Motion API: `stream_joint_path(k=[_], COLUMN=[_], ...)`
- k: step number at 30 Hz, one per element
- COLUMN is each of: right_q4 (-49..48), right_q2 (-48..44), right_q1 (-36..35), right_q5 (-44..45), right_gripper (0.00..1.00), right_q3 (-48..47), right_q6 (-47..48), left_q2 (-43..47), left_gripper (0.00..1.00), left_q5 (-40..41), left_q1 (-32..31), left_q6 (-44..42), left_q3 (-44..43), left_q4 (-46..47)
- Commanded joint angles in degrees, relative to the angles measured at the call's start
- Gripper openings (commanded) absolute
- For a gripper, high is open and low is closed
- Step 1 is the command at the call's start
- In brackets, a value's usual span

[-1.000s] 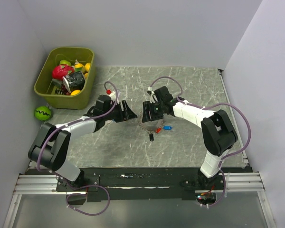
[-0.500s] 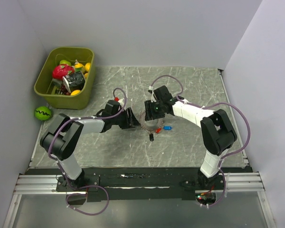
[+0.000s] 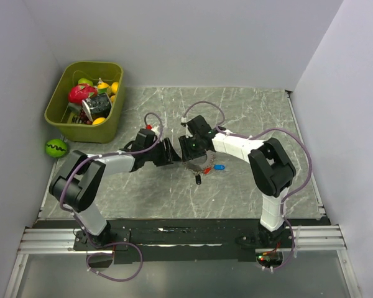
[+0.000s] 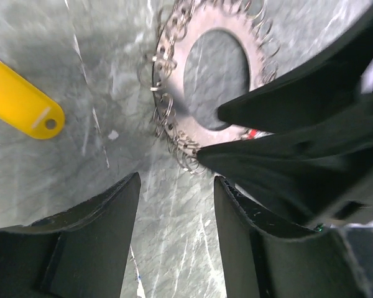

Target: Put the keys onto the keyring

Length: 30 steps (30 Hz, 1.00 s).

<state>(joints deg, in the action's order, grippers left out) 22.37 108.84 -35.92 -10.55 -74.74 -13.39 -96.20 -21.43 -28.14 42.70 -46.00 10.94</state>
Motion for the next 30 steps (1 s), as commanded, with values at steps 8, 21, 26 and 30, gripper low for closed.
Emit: stream_joint_path(k=[8, 21, 26, 30], right_q4=[-0.48, -2.42, -2.42, -3.21], right_q2=[2.43, 3.14, 4.28, 4.54], right_q1=[-1.26, -1.78, -1.96, -2.22], right_q5=[1.67, -0.44, -0.70, -0.88], right_gripper=[0.46, 0.40, 0.35, 0.35], right_q3=[-3.22, -1.82, -2.08, -1.46], right_q6=[1.78, 1.96, 1.96, 1.96], left_q2=[4.53, 3.92, 4.36, 4.18], left_gripper=[0.57, 0.57, 0.57, 0.57], left_q5=[0.34, -0.89, -0.46, -0.63], left_q1=[2.56, 2.74, 2.74, 2.74], left_q6=[-0.86, -0.42, -0.69, -0.60], left_q3=[0.73, 0.65, 0.38, 0.38], left_q4=[-0.04, 0.84, 0.13, 0.40])
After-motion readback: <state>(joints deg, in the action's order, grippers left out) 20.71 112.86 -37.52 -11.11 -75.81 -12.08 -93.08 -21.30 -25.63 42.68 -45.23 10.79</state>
